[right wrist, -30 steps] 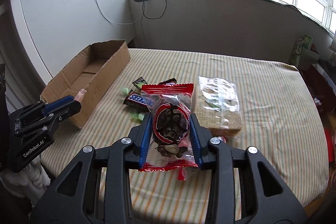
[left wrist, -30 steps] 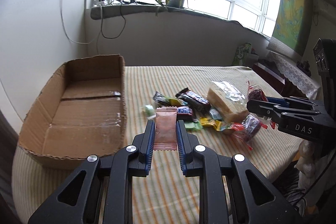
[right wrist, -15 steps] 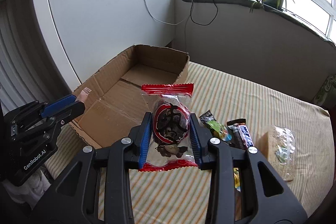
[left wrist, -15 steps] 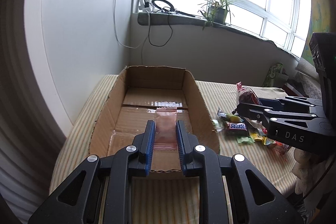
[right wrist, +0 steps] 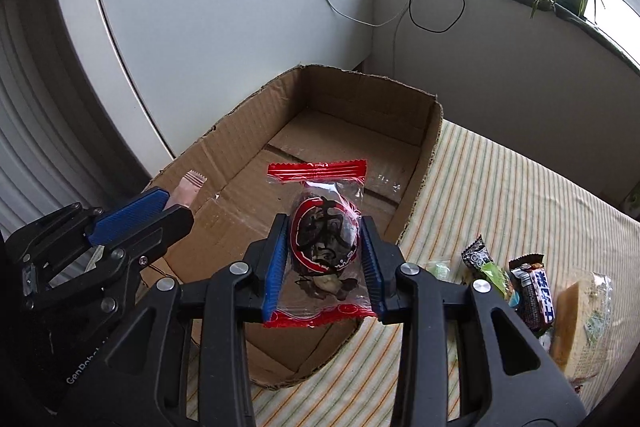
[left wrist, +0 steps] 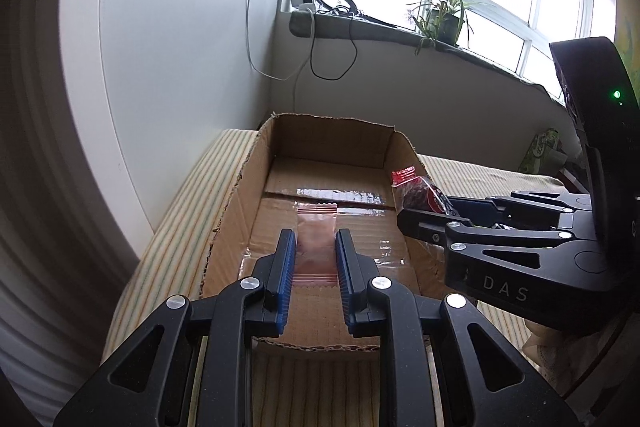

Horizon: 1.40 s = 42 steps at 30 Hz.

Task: Organize snacks
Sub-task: 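Drop the pink packet into the box with the left tool while the right drops the nut bag, then withdraw both open tools from the box back over the snacks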

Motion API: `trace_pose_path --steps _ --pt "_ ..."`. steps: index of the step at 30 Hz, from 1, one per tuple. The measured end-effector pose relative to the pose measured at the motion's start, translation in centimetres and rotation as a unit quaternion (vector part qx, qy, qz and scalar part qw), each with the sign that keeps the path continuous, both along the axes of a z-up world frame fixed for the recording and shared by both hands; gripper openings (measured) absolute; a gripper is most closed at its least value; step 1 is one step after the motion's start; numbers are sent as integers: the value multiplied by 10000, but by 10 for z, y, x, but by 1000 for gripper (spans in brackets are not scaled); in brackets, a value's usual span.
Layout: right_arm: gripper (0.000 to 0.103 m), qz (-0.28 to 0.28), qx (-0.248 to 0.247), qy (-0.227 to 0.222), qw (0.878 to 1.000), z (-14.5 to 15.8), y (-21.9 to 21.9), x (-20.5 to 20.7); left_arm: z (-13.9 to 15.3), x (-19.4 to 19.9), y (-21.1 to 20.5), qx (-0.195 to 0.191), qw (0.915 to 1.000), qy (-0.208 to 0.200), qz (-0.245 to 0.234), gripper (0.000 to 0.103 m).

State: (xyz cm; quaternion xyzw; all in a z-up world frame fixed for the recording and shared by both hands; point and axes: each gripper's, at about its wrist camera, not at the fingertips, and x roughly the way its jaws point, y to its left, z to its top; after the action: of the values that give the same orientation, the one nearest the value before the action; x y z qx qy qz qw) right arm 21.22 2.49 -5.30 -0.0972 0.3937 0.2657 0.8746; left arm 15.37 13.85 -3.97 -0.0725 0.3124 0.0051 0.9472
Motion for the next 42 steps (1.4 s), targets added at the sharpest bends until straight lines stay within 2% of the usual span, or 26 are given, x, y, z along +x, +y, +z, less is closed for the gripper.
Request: trace_pose_path --steps 3,7,17,25,35,42 --pt "41 48 4 8 10000 -1 3 0 -1 3 1 -14 10000 30 31 19" --pt "60 27 42 -90 9999 2 4 -1 -1 5 0 -52 9999 37 95 19" --pt "61 -2 145 -152 9998 12 -13 -9 2 0 -3 -54 9999 28 109 19" --pt "61 -136 264 -236 9993 21 -50 -24 11 -10 -20 -84 9999 -67 -45 19" --pt "61 -642 220 -414 9968 28 -136 -52 19 -18 -59 -115 9988 -128 -455 19" --pt "61 -1308 179 -294 9908 16 -212 -65 17 -20 -89 -186 9966 -80 -793 22"
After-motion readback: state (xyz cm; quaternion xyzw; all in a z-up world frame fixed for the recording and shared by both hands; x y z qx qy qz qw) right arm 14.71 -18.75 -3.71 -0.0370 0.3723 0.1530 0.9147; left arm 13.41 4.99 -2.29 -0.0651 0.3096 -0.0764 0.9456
